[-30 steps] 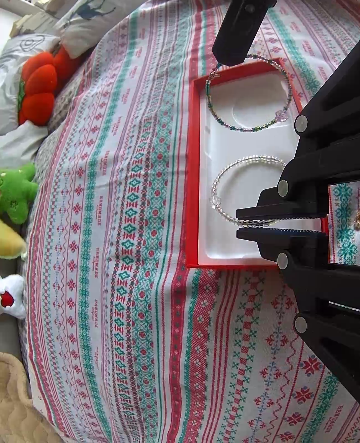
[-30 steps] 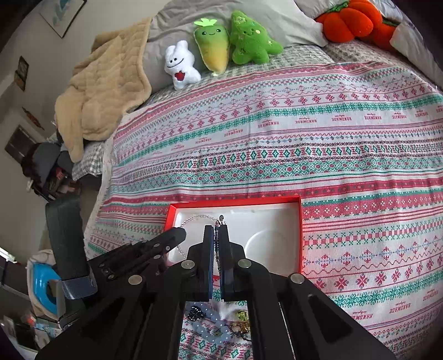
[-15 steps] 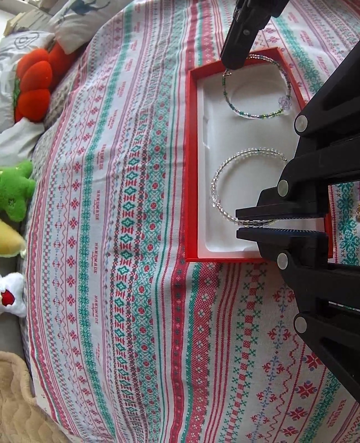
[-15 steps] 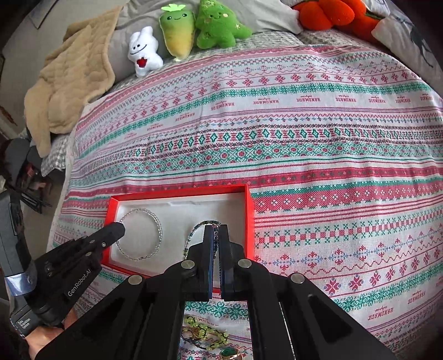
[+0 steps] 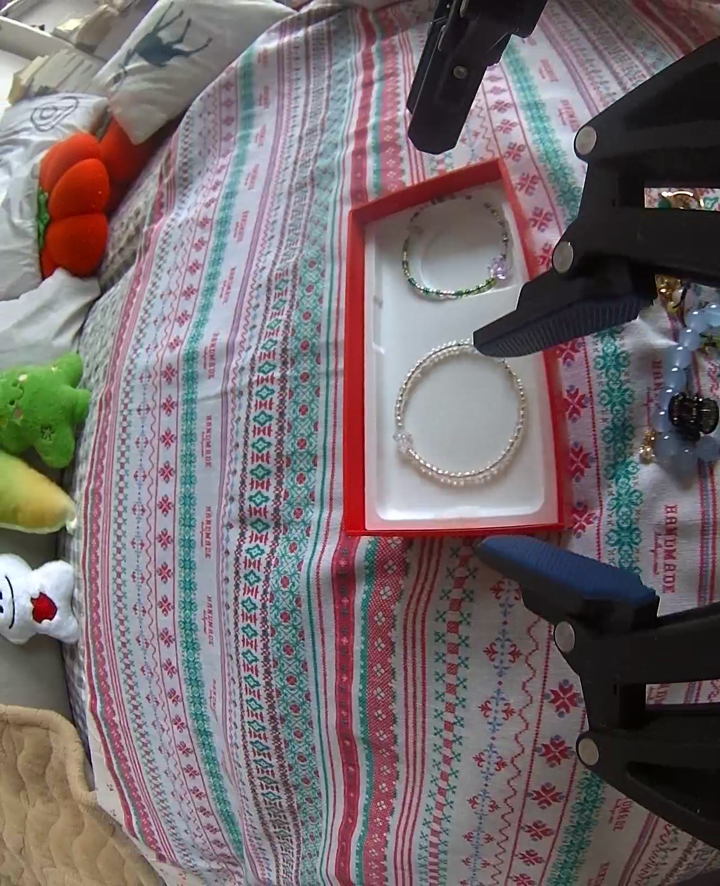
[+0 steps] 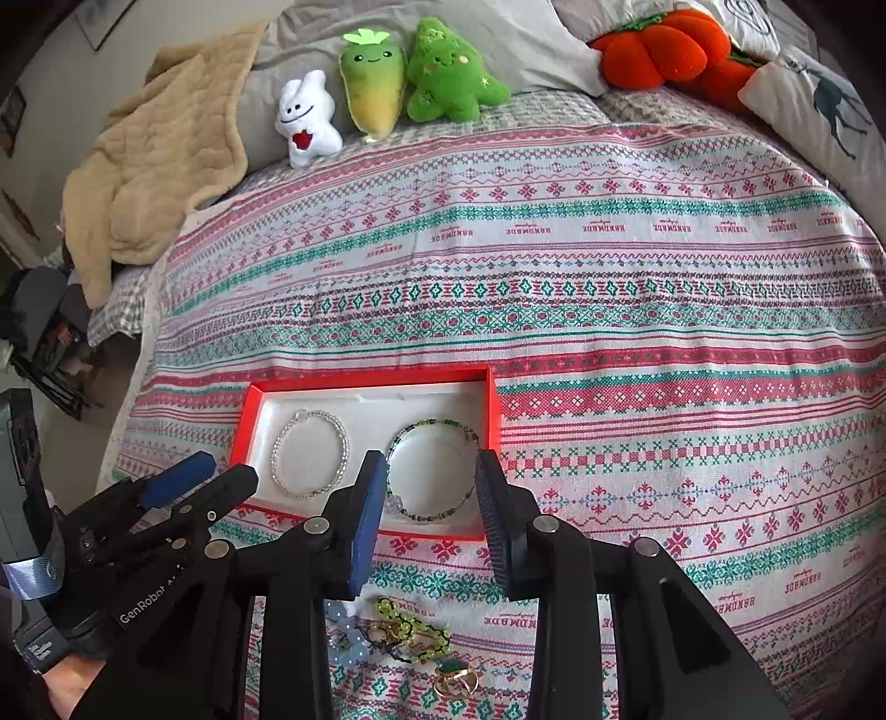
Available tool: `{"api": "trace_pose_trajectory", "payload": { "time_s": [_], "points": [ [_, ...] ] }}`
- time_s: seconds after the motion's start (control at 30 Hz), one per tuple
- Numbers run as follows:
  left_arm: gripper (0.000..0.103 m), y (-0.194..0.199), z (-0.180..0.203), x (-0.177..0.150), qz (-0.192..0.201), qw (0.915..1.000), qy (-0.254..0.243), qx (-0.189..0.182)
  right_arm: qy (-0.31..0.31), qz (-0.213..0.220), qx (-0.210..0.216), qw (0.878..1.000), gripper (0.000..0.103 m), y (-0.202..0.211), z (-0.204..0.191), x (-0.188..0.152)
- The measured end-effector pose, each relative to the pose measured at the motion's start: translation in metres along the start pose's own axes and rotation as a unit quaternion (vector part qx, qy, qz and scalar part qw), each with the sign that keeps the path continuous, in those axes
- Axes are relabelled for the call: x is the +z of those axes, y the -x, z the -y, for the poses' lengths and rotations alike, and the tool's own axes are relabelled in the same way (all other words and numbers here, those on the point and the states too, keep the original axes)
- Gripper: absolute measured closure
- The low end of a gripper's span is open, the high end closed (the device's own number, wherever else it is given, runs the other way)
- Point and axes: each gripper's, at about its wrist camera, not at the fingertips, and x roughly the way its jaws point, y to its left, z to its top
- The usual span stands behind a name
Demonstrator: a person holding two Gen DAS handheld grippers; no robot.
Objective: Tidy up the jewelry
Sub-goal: 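Withdraw both tools from the box back over the jewelry pile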
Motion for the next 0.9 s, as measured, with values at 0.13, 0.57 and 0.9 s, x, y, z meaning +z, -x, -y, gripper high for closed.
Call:
{"api": "trace_pose_trajectory", "payload": {
  "time_s": [0.13, 0.57, 0.9],
  "points": [
    [0.021, 0.011, 0.001, -0.013, 0.001, 1.0, -0.003, 0.008, 0.015, 0.004, -0.002, 1.0, 0.047, 0.016, -0.004, -0.012],
    [0.012, 0.027, -0.002, -0.054, -0.019, 0.9986, -0.036, 0.033, 0.049, -0.016, -0.026, 0.998, 0.039, 0.039, 0.0, -0.068],
    [0.012, 0.024, -0.01, -0.091, -0.036, 0.9957, -0.079, 0.033, 0.063, -0.05, -0.032, 0.996, 0.039, 0.027, 0.002, -0.103]
  ]
}}
